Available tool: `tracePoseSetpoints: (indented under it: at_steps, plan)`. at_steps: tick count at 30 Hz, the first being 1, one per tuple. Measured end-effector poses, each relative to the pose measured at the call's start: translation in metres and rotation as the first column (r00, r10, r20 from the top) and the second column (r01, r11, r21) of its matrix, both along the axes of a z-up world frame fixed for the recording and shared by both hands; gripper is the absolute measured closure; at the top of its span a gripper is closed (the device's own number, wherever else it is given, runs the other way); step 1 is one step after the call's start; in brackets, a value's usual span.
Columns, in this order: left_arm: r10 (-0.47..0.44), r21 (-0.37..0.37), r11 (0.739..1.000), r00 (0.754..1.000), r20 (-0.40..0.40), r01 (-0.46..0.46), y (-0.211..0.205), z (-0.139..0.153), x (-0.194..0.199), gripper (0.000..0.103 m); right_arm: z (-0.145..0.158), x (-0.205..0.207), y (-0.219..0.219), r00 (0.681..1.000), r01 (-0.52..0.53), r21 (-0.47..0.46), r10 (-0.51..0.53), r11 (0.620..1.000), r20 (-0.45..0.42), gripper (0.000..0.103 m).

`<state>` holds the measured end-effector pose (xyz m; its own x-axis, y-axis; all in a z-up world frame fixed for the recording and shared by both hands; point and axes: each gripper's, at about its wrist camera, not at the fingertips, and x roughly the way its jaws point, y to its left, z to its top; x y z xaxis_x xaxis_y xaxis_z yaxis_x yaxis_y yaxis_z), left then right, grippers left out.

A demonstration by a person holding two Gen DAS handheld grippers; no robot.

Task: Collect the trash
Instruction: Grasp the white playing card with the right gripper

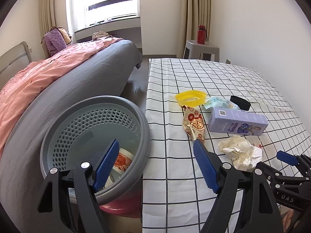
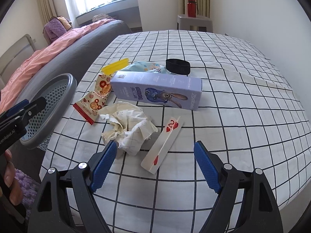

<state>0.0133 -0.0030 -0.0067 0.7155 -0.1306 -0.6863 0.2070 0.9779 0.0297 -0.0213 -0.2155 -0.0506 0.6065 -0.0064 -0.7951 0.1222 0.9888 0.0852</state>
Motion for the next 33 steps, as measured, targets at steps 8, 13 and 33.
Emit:
tracePoseSetpoints:
  at_steps: [8, 13, 33]
  plan:
    - [-0.012, 0.003, 1.000, 1.000, -0.007, 0.012, -0.006, -0.002, -0.001, 0.028, -0.015, 0.001, 0.000, 0.999, 0.014, -0.060, -0.017, 0.998, -0.042, 0.023]
    - [-0.014, 0.001, 1.000, 1.000, -0.012, 0.014, -0.007, -0.002, 0.001, 0.028, -0.019, 0.000, 0.000, 0.999, 0.013, -0.085, -0.017, 0.996, -0.049, 0.023]
    - [-0.025, 0.003, 1.000, 1.000, -0.011, 0.025, -0.016, -0.003, 0.000, 0.028, -0.026, -0.008, -0.034, 0.987, 0.123, -0.146, -0.136, 0.981, -0.082, 0.028]
